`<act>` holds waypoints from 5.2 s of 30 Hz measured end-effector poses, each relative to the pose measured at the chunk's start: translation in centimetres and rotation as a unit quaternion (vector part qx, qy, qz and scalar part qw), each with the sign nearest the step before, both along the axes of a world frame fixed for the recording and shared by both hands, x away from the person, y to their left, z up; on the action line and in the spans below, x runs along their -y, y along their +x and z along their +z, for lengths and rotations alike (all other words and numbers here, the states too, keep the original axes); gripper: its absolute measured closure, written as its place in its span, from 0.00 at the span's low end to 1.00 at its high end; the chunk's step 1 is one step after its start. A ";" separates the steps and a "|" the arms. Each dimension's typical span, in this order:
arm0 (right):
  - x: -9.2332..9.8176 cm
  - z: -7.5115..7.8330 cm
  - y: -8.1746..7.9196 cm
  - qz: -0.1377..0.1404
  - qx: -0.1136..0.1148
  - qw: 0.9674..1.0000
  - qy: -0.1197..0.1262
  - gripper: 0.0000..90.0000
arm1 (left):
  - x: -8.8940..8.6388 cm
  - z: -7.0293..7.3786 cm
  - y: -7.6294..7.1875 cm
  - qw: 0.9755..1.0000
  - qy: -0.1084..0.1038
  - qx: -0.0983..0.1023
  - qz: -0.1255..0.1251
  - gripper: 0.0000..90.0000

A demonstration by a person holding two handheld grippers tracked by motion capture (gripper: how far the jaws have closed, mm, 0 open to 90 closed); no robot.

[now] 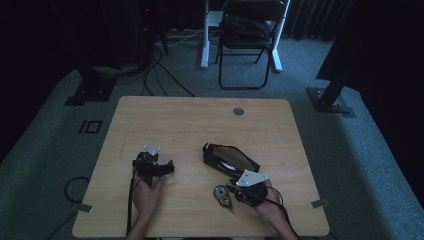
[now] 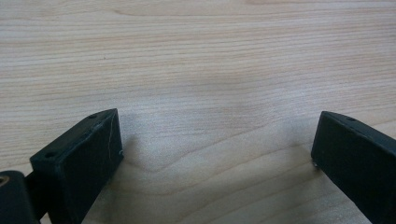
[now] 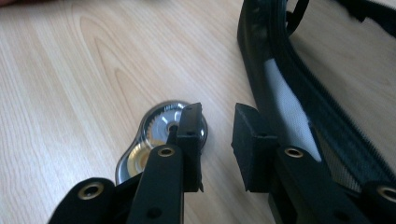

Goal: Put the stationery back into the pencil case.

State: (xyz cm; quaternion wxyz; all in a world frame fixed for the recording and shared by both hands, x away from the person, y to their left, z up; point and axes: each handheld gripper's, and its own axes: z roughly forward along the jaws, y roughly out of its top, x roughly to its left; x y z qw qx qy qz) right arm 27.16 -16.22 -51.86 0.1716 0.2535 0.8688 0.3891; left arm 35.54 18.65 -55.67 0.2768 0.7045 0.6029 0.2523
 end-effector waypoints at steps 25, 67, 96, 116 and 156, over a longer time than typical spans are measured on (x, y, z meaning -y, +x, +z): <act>-0.4 -2.6 -1.3 0.039 -0.014 0.997 -0.061 0.43 | 0.0 0.0 0.0 1.000 0.000 0.000 0.000 0.02; -1.9 -3.2 -0.7 0.059 -0.049 0.996 -0.041 0.42 | 0.0 0.0 0.0 1.000 0.000 0.000 0.000 0.02; -1.8 -2.6 -0.8 0.043 -0.032 0.998 -0.026 0.46 | 0.0 0.0 0.0 1.000 -0.001 0.001 0.001 0.02; -1.7 -1.2 -1.2 0.045 -0.008 0.999 -0.014 0.46 | 0.0 0.0 0.0 1.000 0.000 0.000 0.000 0.02; -1.5 1.4 -1.7 0.048 0.024 0.999 0.007 0.46 | 0.0 0.0 0.0 1.000 -0.001 0.001 0.001 0.02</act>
